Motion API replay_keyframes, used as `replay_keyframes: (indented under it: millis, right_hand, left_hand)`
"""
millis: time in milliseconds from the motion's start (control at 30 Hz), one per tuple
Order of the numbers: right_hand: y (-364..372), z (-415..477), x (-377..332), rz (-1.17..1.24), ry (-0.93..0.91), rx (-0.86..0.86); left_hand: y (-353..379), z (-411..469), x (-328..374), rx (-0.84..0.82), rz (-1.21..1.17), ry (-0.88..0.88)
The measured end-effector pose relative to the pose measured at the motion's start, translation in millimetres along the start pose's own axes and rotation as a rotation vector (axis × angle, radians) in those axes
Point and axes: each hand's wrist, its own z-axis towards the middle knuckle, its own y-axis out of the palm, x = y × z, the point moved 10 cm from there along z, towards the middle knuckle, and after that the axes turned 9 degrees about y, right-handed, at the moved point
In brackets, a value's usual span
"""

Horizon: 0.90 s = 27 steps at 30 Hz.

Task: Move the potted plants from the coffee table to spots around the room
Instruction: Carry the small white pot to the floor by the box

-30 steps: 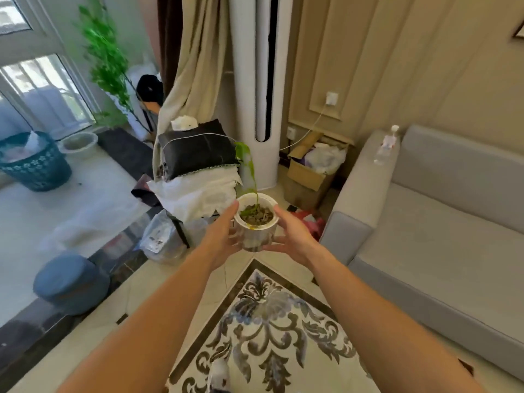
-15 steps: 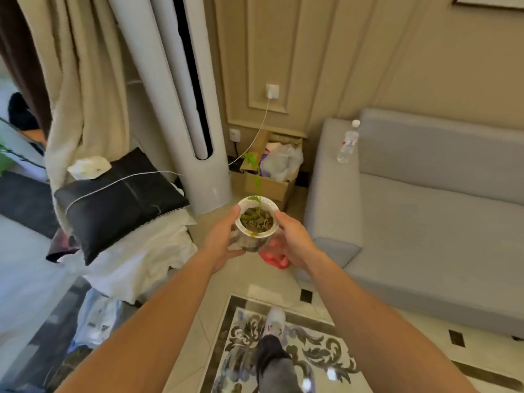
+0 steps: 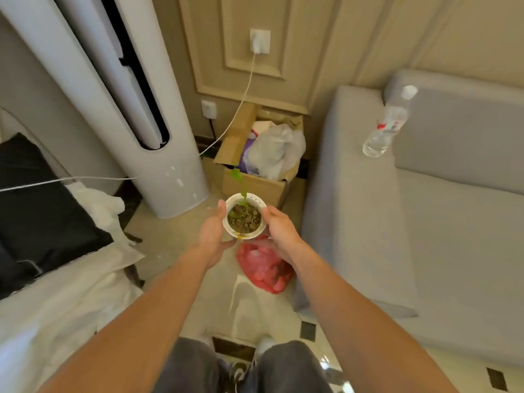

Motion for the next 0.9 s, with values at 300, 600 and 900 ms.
replay_keyframes:
  millis: [300,600,900]
  right_hand:
    - [19.7,290.0,100.6,-0.090,0.026,0.007]
    - [29.6,475.8,196.8,-0.091,0.113,0.054]
    - [9.8,544.4,248.5,-0.015,0.148,0.108]
  left_hand:
    - [-69.1,253.6,-165.7,0.103,-0.049,-0.007]
    - [-117.6,396.2,-293.2,0.123,-0.005,-0.076]
    - [-115.5,458.7,-347.3,0.119,0.067,-0.075]
